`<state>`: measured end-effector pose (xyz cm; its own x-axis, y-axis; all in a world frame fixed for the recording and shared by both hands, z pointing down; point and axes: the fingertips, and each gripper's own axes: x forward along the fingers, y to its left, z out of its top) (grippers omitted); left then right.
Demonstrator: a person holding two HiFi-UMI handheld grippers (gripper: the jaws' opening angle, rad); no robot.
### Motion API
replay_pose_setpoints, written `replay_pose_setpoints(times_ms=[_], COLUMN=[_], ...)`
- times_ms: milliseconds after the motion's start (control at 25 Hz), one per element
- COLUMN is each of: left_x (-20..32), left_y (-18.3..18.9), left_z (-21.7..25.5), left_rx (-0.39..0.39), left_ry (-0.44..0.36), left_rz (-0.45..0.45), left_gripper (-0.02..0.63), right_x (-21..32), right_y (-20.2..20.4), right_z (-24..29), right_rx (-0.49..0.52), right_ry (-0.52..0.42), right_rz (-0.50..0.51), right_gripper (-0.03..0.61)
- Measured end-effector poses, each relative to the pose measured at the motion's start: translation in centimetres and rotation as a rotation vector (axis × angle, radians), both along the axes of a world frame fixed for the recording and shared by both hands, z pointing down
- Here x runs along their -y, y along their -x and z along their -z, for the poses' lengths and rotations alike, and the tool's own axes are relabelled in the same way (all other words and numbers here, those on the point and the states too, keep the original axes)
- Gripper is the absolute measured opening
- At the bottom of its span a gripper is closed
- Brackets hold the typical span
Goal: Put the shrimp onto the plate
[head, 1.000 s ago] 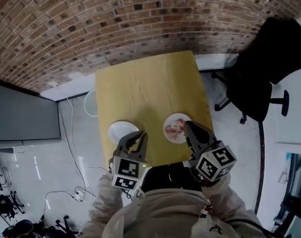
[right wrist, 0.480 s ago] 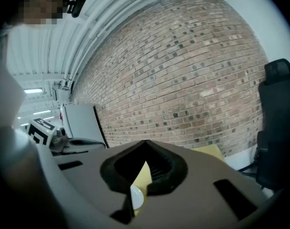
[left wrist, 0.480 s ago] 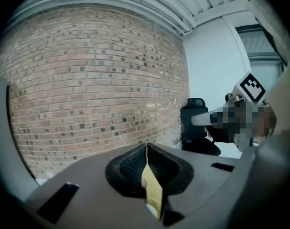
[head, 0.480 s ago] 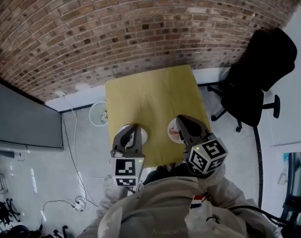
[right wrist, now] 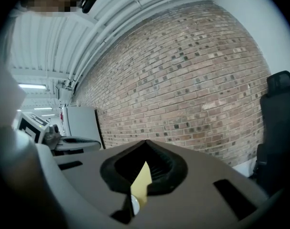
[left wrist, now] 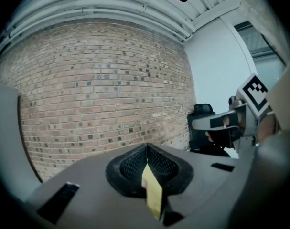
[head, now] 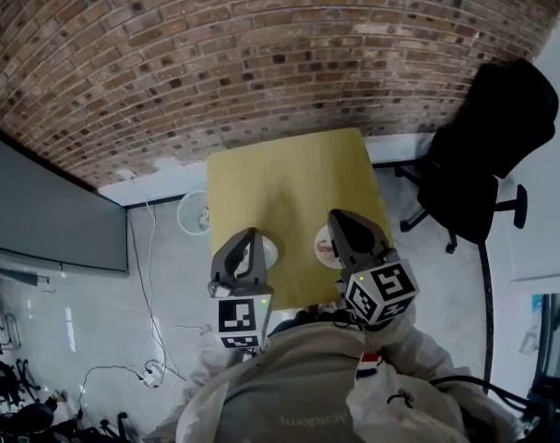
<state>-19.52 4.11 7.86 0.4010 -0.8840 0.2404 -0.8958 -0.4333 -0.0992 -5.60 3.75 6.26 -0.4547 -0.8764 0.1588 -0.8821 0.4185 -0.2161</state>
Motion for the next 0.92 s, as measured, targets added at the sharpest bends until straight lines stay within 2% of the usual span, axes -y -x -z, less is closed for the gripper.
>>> replay_pose_setpoints(times_ms=[280, 720, 920], left_x=[0.2, 0.7, 1.3], left_y=[-1.6, -3.1, -4.3], left_z=[1.2, 1.3, 2.2], left_rx=[0.002, 0.021, 0.017], left_ry=[-0.064, -0.134, -0.057], left_rz=[0.047, 0.058, 0.054], left_gripper=[0.014, 0.014, 0.014], right_x=[0.1, 0.7, 1.7], right_y=[-2.0, -3.6, -4.4], right_z=[0.7, -0.6, -0.6], right_rx=[-0.079, -0.059, -0.057], right_ry=[-0.069, -0.041, -0.041], right_rz=[-0.018, -0.007, -0.005], right_gripper=[0.023, 0.023, 0.023])
